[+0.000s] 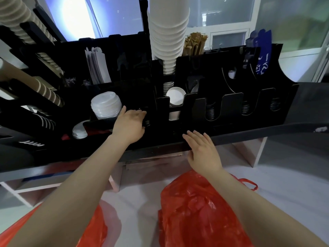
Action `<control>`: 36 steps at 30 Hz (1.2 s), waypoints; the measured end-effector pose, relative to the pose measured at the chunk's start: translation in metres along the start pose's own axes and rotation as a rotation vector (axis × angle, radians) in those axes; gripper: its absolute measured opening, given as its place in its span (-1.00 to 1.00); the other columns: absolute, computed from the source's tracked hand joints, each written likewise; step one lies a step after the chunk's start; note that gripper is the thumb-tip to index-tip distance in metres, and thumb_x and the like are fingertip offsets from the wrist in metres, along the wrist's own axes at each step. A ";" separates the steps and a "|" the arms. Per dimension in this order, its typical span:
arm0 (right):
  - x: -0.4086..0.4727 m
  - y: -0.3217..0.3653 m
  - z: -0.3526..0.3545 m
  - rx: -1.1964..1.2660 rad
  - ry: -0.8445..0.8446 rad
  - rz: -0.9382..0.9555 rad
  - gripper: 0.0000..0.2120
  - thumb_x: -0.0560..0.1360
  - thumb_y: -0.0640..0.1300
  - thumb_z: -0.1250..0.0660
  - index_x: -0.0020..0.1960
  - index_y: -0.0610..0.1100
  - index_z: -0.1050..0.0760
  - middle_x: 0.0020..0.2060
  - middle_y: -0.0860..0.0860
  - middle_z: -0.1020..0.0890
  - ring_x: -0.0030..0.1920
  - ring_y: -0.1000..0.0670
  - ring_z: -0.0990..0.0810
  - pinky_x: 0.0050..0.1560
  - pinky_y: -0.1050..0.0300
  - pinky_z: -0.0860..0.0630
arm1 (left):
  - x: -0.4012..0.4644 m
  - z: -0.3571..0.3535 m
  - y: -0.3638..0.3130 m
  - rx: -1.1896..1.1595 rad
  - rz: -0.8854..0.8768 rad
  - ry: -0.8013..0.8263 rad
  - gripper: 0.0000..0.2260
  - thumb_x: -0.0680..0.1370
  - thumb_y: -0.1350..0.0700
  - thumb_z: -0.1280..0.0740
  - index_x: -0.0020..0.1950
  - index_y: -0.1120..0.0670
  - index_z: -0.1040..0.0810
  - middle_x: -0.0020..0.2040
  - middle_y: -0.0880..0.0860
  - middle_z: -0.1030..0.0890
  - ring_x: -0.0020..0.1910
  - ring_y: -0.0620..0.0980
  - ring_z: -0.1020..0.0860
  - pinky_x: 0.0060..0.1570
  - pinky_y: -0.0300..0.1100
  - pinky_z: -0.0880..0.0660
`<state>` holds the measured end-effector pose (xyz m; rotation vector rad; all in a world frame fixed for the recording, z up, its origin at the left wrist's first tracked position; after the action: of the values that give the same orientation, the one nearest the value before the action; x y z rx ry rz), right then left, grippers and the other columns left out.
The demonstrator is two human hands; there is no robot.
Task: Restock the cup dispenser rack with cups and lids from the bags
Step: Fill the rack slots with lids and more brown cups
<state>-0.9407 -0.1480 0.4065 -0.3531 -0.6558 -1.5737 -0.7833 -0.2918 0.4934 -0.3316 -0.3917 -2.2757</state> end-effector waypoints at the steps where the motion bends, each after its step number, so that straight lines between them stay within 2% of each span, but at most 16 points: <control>1: 0.000 0.000 0.000 -0.005 0.005 0.000 -0.46 0.45 -0.27 -0.31 0.43 -0.15 -0.38 0.40 -0.08 -0.43 0.45 -0.10 -0.31 0.50 -0.04 -0.05 | -0.002 -0.002 0.000 0.016 0.009 0.033 -0.41 0.56 0.02 -0.27 0.54 0.09 -0.16 0.51 0.05 -0.25 0.50 0.06 -0.14 0.47 0.07 0.17; 3: 0.000 0.000 0.001 -0.010 0.016 0.003 -0.45 0.46 -0.26 -0.30 0.44 -0.14 -0.36 0.42 -0.07 -0.40 0.47 -0.08 -0.28 0.51 -0.01 -0.01 | -0.008 -0.002 0.000 0.017 0.037 0.067 -0.32 0.56 -0.01 -0.27 0.57 0.10 0.00 0.57 0.08 -0.06 0.55 0.06 0.05 0.47 0.11 0.18; 5: 0.000 -0.001 0.001 -0.010 0.038 0.005 -0.44 0.48 -0.25 -0.27 0.47 -0.11 -0.31 0.45 -0.04 -0.36 0.49 -0.05 -0.22 0.51 0.04 0.06 | -0.017 0.004 -0.003 -0.026 0.066 0.017 -0.26 0.55 0.00 -0.28 0.57 0.14 0.08 0.58 0.12 0.03 0.55 0.08 0.12 0.49 0.09 0.16; 9: 0.001 -0.002 0.000 -0.020 0.076 -0.007 -0.42 0.51 -0.22 -0.22 0.51 -0.08 -0.24 0.49 -0.01 -0.28 0.52 -0.02 -0.13 0.51 0.07 0.14 | -0.048 0.016 -0.014 -0.122 0.100 -0.139 -0.30 0.54 0.05 -0.28 0.56 0.17 0.03 0.57 0.14 -0.02 0.55 0.07 0.07 0.49 0.00 0.13; 18: 0.004 -0.005 0.000 0.019 0.210 0.015 -0.39 0.53 -0.13 -0.22 0.55 -0.06 -0.13 0.54 -0.01 -0.15 0.54 0.01 -0.03 0.50 0.10 0.18 | -0.096 -0.004 -0.051 -0.171 0.048 -0.039 -0.36 0.59 0.02 -0.20 0.57 0.08 0.05 0.58 0.05 0.04 0.55 -0.02 0.08 0.48 -0.13 0.18; 22: 0.008 -0.014 0.011 0.264 0.266 -0.050 -0.45 0.53 -0.18 -0.23 0.50 -0.07 -0.25 0.50 -0.01 -0.27 0.52 0.02 -0.11 0.48 0.16 0.08 | -0.096 0.002 -0.070 -0.190 0.032 -0.052 -0.36 0.59 0.02 -0.20 0.57 0.06 0.05 0.58 0.02 0.05 0.55 -0.06 0.09 0.46 -0.18 0.21; 24: 0.006 -0.024 0.020 0.368 0.267 -0.100 -0.50 0.54 -0.19 -0.23 0.47 -0.05 -0.32 0.46 0.03 -0.34 0.51 0.05 -0.16 0.45 0.18 -0.06 | -0.092 0.006 -0.084 -0.203 0.017 -0.060 -0.37 0.59 0.02 -0.20 0.57 0.05 0.05 0.58 0.02 0.04 0.55 -0.07 0.08 0.46 -0.19 0.22; 27: 0.001 -0.041 0.037 0.381 0.246 -0.129 -0.54 0.54 -0.20 -0.23 0.43 -0.03 -0.37 0.43 0.04 -0.39 0.49 0.07 -0.21 0.40 0.14 -0.26 | -0.083 0.010 -0.110 -0.204 -0.015 -0.066 -0.38 0.59 0.02 -0.19 0.57 0.05 0.03 0.58 0.01 0.02 0.55 -0.06 0.07 0.47 -0.18 0.19; 36: -0.006 -0.107 0.090 0.340 0.181 -0.148 -0.60 0.57 -0.19 -0.23 0.40 -0.05 -0.42 0.38 0.00 -0.45 0.42 0.02 -0.34 0.34 0.14 -0.35 | -0.051 0.012 -0.183 -0.239 -0.059 -0.042 -0.41 0.61 0.00 -0.17 0.57 0.05 0.01 0.58 0.01 0.00 0.55 -0.06 0.07 0.48 -0.16 0.17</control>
<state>-1.0585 -0.0894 0.4525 0.0920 -0.8062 -1.5770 -0.8844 -0.1355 0.4545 -0.4952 -0.1515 -2.3809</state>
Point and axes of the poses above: each hand's wrist, its own x-axis towards the middle knuckle, its own z-axis out of the back of the hand, y = z × x, the point moved 8 cm from there along x, towards the middle knuckle
